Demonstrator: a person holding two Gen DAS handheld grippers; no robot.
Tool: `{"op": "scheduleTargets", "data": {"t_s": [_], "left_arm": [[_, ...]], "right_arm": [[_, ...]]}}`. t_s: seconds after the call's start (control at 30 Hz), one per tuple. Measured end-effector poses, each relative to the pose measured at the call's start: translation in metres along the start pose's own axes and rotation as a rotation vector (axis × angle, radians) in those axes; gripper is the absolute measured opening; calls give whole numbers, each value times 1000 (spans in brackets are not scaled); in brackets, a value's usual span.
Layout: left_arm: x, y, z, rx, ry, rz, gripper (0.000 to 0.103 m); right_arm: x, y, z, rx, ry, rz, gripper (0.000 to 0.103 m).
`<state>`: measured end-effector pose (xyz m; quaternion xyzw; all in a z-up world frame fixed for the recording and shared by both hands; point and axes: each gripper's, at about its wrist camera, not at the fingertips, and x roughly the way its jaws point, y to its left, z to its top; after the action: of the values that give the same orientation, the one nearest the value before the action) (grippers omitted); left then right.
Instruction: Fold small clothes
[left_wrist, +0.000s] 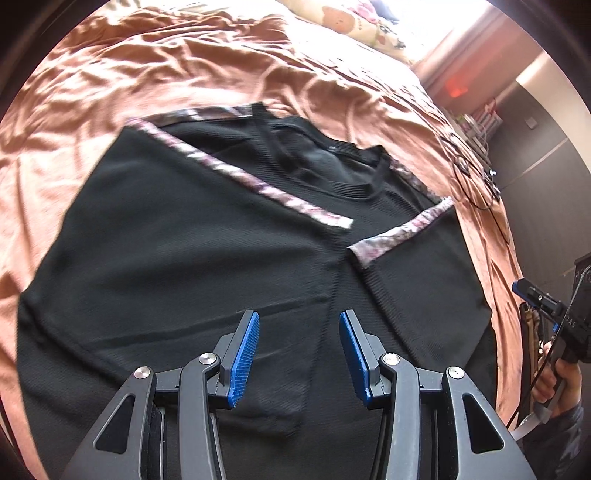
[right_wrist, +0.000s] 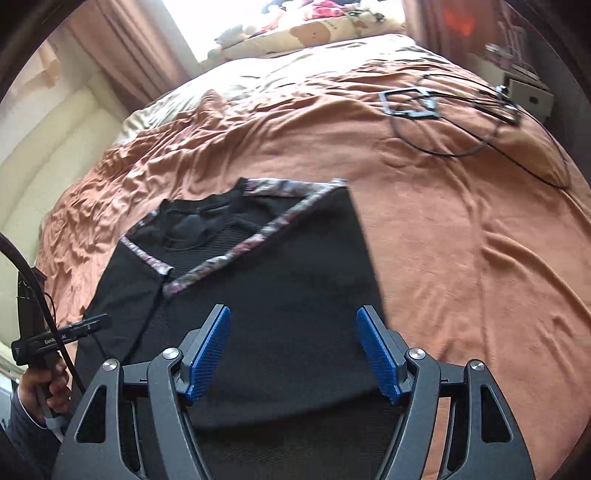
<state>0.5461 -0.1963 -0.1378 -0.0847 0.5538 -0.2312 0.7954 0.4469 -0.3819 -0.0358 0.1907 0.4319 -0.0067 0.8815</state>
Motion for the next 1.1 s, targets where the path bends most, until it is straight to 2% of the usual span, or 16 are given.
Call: {"op": "scheduleTargets", "data": {"t_s": [0.13, 0.33, 0.57, 0.7, 0.77, 0.83, 0.9, 1.0, 1.1], "left_arm": [[18, -20, 8, 40, 13, 1, 47], [47, -41, 18, 76, 44, 6, 47], [71, -53, 26, 118, 56, 41, 47], [76, -58, 30, 144, 46, 58, 47], [79, -63, 31, 171, 39, 83, 41], [82, -67, 32, 188, 42, 84, 18], [86, -72, 33, 210, 52, 78, 8], [87, -79, 37, 256, 14, 131, 5], [90, -77, 46, 242, -3, 145, 4]], "right_arm": [[-8, -23, -13, 17, 12, -51, 68], [-4, -41, -29, 21, 59, -87, 52], [18, -52, -44, -19, 112, -114, 40], [27, -51, -47, -65, 109, -130, 39], [29, -48, -45, -74, 103, -133, 35], [31, -46, -44, -81, 95, -134, 32], [35, -44, -42, -89, 91, -130, 28], [38, -42, -43, -102, 90, -133, 25], [38, -41, -46, -111, 87, -141, 23]]}}
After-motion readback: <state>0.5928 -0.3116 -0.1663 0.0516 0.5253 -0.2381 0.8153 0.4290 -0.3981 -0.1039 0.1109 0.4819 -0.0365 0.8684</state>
